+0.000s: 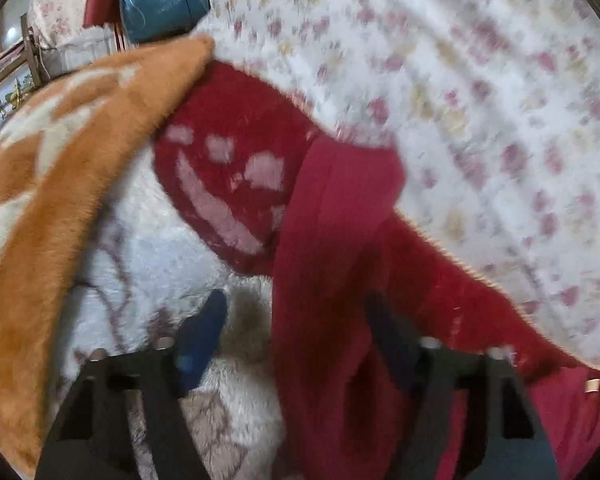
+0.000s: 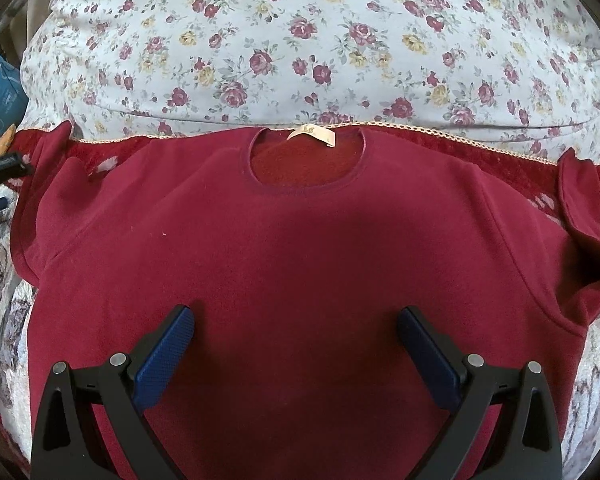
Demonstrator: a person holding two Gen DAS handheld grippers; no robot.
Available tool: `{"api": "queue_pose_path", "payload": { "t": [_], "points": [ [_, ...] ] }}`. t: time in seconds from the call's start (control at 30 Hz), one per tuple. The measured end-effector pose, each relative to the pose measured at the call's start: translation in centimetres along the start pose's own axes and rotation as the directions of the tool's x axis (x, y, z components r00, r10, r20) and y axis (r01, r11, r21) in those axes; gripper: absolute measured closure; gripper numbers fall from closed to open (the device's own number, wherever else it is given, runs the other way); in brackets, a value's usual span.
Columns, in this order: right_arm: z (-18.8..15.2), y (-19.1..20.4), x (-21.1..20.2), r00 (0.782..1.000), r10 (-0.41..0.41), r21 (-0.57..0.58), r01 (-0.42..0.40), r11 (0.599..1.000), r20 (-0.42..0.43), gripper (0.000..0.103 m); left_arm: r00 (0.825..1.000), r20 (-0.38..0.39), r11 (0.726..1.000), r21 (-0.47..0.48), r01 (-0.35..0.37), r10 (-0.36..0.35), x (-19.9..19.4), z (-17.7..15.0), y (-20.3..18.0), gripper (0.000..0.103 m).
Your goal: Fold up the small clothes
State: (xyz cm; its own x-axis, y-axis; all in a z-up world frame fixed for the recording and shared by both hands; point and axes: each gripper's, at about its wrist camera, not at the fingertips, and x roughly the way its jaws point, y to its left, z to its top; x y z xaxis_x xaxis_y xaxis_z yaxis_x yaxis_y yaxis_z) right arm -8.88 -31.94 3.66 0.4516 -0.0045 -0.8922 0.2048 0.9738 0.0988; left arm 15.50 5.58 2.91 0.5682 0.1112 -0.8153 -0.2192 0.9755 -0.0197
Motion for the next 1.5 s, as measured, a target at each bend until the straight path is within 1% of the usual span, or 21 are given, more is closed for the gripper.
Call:
{"api": "queue_pose_path", "payload": {
  "t": [0.03, 0.1, 0.13, 0.2, 0.33, 0.47, 0.57, 0.7, 0.8, 0.83, 0.87, 0.9, 0.93, 1.0, 1.07, 1.2, 1.23, 1.33, 1.37, 1.43, 1.5],
  "points": [
    [0.0, 0.0, 0.0, 1.000, -0.001, -0.001, 0.001, 1.000, 0.000, 0.000, 1.000, -0.018, 1.000, -0.009, 0.002, -0.002, 0.7, 0.0, 0.1, 0.050],
    [0.0, 0.0, 0.1, 1.000, 0.000, 0.000, 0.000, 1.000, 0.002, 0.000, 0.999, -0.046, 0.999, -0.040, 0.003, -0.005, 2.0, -0.3, 0.7, 0.074],
    [0.0, 0.0, 0.1, 1.000, -0.001, 0.000, 0.001, 1.000, 0.002, 0.000, 0.999, -0.039, 0.999, -0.044, 0.008, -0.010, 2.0, -0.3, 0.9, 0.077],
    [0.0, 0.0, 0.2, 1.000, -0.002, -0.001, 0.002, 1.000, 0.004, 0.000, 0.998, -0.038, 0.998, -0.026, 0.055, -0.056, 1.8, -0.3, 0.7, 0.097],
    [0.1, -0.2, 0.1, 1.000, 0.017, -0.001, -0.017, 1.000, -0.002, 0.000, 0.986, 0.002, 0.986, -0.021, 0.166, -0.166, -1.4, -0.5, -0.1, 0.097],
    [0.0, -2.3, -1.5, 0.997, 0.063, 0.055, -0.064, 0.996, 0.035, 0.000, 0.937, 0.041, 0.937, 0.064, 0.344, -0.347, -7.9, -1.3, -3.6, 0.098],
    [0.4, -5.2, -3.5, 0.996, 0.048, 0.130, -0.058, 0.990, 0.076, 0.000, 0.885, 0.041, 0.879, 0.150, 0.453, -0.463, -12.6, -2.9, -7.3, 0.098],
    [0.6, -8.0, -5.8, 0.994, 0.025, 0.171, -0.043, 0.984, 0.105, 0.000, 0.826, -0.020, 0.791, 0.278, 0.546, -0.563, -17.2, -7.1, -12.7, 0.098],
    [0.4, -10.1, -6.7, 0.995, 0.005, 0.211, -0.026, 0.977, 0.097, 0.000, 0.802, -0.120, 0.724, 0.367, 0.583, -0.585, -18.4, -12.5, -17.4, 0.095],
    [0.3, -10.5, -6.8, 0.996, 0.014, 0.226, -0.034, 0.974, 0.090, 0.000, 0.802, -0.142, 0.718, 0.376, 0.586, -0.580, -18.3, -14.3, -18.2, 0.092],
    [0.1, -10.9, -6.9, 0.996, 0.020, 0.236, -0.040, 0.971, 0.087, 0.000, 0.810, -0.178, 0.714, 0.394, 0.579, -0.558, -17.9, -16.4, -19.4, 0.073],
    [-0.1, -11.2, -6.9, 0.996, 0.024, 0.246, -0.044, 0.968, 0.081, 0.000, 0.818, -0.206, 0.712, 0.410, 0.570, -0.537, -17.4, -17.6, -20.1, 0.049],
    [-0.2, -11.4, -6.9, 0.997, 0.027, 0.248, -0.046, 0.968, 0.078, 0.000, 0.824, -0.243, 0.709, 0.423, 0.565, -0.512, -17.0, -19.2, -20.6, 0.044],
    [-0.4, -11.4, -6.9, 0.997, 0.045, 0.242, -0.059, 0.968, 0.066, 0.000, 0.832, -0.268, 0.710, 0.433, 0.555, -0.486, -17.2, -20.5, -20.4, 0.044],
    [-0.4, -11.3, -6.9, 0.997, 0.054, 0.221, -0.066, 0.973, 0.060, 0.000, 0.840, -0.250, 0.725, 0.424, 0.543, -0.482, -18.2, -19.9, -18.9, 0.042],
    [0.1, -11.3, -7.1, 0.993, 0.076, 0.217, -0.093, 0.972, 0.086, 0.000, 0.905, -0.110, 0.804, 0.424, 0.417, -0.412, -20.1, -18.4, -14.4, 0.017],
    [0.3, -11.1, -6.8, 0.992, 0.087, 0.212, -0.104, 0.972, 0.087, 0.000, 0.929, -0.056, 0.832, 0.428, 0.354, -0.366, -20.0, -18.2, -13.0, 0.017],
    [1.3, -10.1, -5.4, 0.992, 0.089, 0.172, -0.103, 0.980, 0.085, 0.000, 0.973, 0.013, 0.884, 0.421, 0.204, -0.231, -17.6, -17.7, -10.4, 0.016],
    [1.8, -9.7, -4.8, 0.993, 0.083, 0.147, -0.094, 0.985, 0.081, 0.000, 0.982, 0.010, 0.899, 0.406, 0.166, -0.186, -16.4, -17.5, -9.7, 0.016],
    [3.3, -8.8, -2.8, 0.996, 0.065, 0.098, -0.070, 0.993, 0.055, 0.004, 0.987, -0.032, 0.918, 0.365, 0.158, -0.157, -14.1, -16.8, -8.3, 0.017],
    [4.7, -7.8, 0.1, 0.998, 0.060, 0.052, -0.060, 0.997, 0.004, 0.024, 0.990, -0.057, 0.934, 0.328, 0.143, -0.132, -12.5, -16.5, -7.6, 0.017]
  ]
}}
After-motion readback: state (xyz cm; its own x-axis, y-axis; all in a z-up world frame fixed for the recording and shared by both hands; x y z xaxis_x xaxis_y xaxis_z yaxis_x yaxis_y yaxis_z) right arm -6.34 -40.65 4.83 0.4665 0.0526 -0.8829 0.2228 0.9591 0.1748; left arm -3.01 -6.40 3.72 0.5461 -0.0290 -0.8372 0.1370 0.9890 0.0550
